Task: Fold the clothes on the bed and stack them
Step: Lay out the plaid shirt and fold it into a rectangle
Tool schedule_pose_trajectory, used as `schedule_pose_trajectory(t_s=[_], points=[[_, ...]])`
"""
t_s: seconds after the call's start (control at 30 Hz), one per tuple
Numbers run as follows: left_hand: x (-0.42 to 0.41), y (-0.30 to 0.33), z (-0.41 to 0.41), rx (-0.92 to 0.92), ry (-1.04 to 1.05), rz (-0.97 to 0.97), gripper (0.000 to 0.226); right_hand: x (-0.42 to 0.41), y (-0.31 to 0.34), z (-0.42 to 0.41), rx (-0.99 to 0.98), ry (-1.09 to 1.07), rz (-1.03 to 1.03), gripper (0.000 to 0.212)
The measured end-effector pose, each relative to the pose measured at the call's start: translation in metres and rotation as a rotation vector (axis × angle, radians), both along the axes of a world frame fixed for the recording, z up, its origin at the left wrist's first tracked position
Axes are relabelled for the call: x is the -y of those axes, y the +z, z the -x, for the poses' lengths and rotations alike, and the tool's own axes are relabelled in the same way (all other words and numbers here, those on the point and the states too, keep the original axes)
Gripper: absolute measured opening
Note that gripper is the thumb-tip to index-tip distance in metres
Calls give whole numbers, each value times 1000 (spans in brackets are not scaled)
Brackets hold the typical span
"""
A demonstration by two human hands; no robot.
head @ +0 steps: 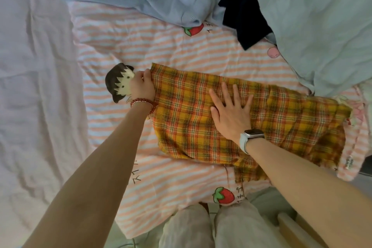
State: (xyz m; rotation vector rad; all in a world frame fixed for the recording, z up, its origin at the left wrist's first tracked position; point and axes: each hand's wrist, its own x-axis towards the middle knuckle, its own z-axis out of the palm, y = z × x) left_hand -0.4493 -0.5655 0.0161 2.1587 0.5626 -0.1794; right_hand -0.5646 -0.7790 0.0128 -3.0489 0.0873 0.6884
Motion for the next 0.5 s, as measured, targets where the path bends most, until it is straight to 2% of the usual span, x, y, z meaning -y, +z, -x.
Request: schedule_pose_trajectory(t_s=[0.13, 0.2, 0.27, 0.3, 0.4, 0.5], points=[[0, -4, -9, -93, 38, -41, 43, 17, -6, -1, 3, -55, 13, 54], [-6, -6, -8, -178, 136, 91, 41, 24, -7, -1, -20, -63, 28, 54], [-14, -7, 1, -200, 213, 269, 35, 26, -7, -1, -41, -70, 21, 55], [-17, -4, 12, -193, 218, 288, 34, 25, -6, -1, -37, -80, 9, 55], [-18, 4, 60, -188, 179, 218, 46, 15, 3, 3, 31, -99, -55, 55], [-20, 11, 118, -321, 115, 219, 45, 2, 13, 23, 78, -33, -116, 55]])
